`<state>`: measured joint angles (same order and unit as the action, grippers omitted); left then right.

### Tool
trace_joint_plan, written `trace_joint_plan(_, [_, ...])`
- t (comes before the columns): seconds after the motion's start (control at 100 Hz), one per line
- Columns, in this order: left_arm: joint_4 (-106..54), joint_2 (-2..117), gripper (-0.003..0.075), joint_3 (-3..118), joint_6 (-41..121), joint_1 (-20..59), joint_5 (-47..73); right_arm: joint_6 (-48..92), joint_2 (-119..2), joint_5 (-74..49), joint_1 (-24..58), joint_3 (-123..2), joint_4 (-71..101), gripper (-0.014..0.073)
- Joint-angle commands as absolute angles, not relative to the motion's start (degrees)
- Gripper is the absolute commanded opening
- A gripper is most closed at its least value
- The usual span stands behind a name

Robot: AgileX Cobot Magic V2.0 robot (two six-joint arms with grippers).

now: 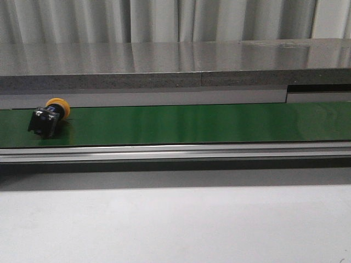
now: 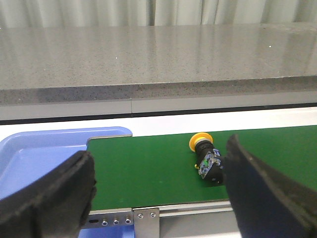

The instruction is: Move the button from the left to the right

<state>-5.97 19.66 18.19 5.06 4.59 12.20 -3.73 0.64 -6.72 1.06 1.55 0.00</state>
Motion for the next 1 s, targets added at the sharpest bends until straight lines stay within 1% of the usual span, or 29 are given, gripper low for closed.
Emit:
trace_joint_plan(0.0, [-6.51, 19.98, 0.0526, 19.66, 5.09, 5.05, 6.94, -3.56, 1.56, -1.9, 0.87, 0.71, 0.0, -0.0067])
trace_joint_plan(0.09, [-6.51, 19.98, 0.0507, 19.66, 5.09, 5.05, 6.94, -3.56, 1.56, -1.9, 0.87, 0.71, 0.0, -0.0067])
trace_joint_plan(0.19, [-6.51, 19.98, 0.0421, 19.66, 5.09, 5.05, 6.94, -3.56, 1.56, -1.9, 0.87, 0.71, 0.0, -0.0067])
trace_joint_plan(0.33, [-6.51, 19.98, 0.0236, 19.66, 5.09, 5.05, 6.94, -3.56, 1.56, -1.9, 0.87, 0.71, 0.0, -0.0067])
trace_joint_plan(0.45, [-6.51, 19.98, 0.0059, 19.66, 5.09, 5.05, 6.94, -3.56, 1.56, -1.9, 0.87, 0.71, 0.0, -0.0067])
trace_joint_plan(0.52, [-6.51, 19.98, -0.002, 19.66, 5.09, 5.05, 6.94, -3.56, 1.56, -1.9, 0.87, 0.71, 0.0, -0.0067])
trace_joint_plan(0.99, [-6.51, 19.98, -0.002, 19.66, 5.09, 5.05, 6.94, -3.56, 1.56, -1.9, 0.87, 0.71, 0.0, -0.0067])
